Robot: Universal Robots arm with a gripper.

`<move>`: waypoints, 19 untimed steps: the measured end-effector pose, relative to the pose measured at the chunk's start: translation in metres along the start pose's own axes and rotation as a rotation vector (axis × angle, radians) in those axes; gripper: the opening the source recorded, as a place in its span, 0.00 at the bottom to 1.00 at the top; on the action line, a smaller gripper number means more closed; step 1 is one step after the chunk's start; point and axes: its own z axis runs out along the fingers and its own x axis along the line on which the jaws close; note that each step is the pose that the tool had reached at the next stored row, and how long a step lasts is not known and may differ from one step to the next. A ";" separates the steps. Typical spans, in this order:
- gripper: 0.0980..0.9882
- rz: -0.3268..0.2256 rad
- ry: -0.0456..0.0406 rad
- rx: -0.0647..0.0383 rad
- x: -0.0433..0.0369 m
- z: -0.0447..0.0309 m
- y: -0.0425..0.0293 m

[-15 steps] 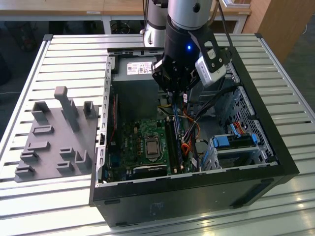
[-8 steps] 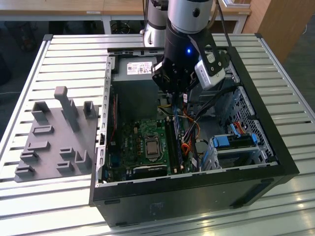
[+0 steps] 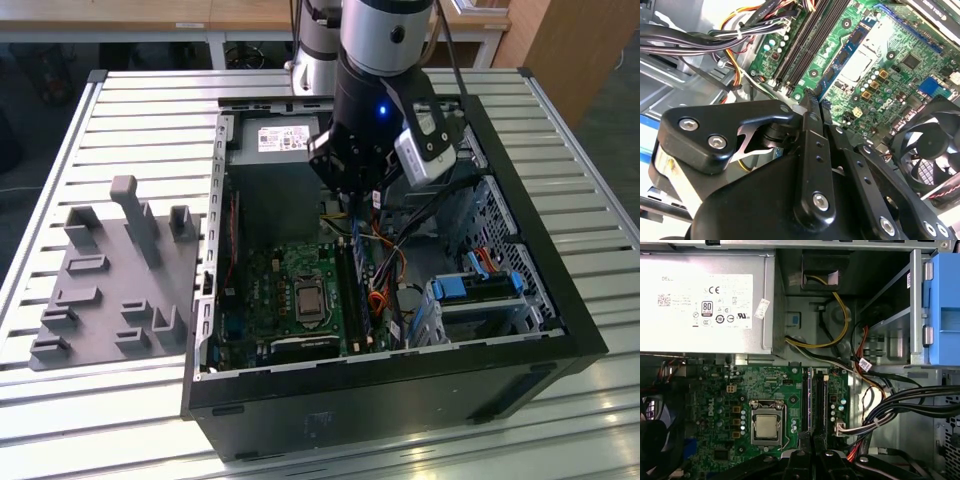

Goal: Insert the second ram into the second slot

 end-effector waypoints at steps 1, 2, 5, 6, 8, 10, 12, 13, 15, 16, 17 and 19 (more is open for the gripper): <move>0.04 0.000 0.0001 0.000 0.0000 0.0006 0.0000; 0.04 0.000 0.0003 0.000 0.0000 0.0010 0.0000; 0.04 0.000 0.0003 0.000 0.0000 0.0020 -0.0001; 0.04 0.000 0.0003 0.000 0.0000 0.0023 -0.0001; 0.04 0.000 0.0004 0.000 0.0000 0.0029 -0.0001; 0.04 0.000 0.0004 0.000 0.0000 0.0034 -0.0001; 0.04 0.000 0.0004 0.000 0.0000 0.0040 -0.0001; 0.04 0.000 0.0004 0.000 0.0000 0.0042 -0.0002; 0.04 0.000 0.0004 0.000 0.0000 0.0047 -0.0002; 0.04 0.000 0.0004 0.000 0.0000 0.0050 -0.0002; 0.04 0.000 0.0005 0.000 0.0000 0.0052 -0.0002; 0.04 0.000 0.0004 0.000 0.0000 0.0057 -0.0002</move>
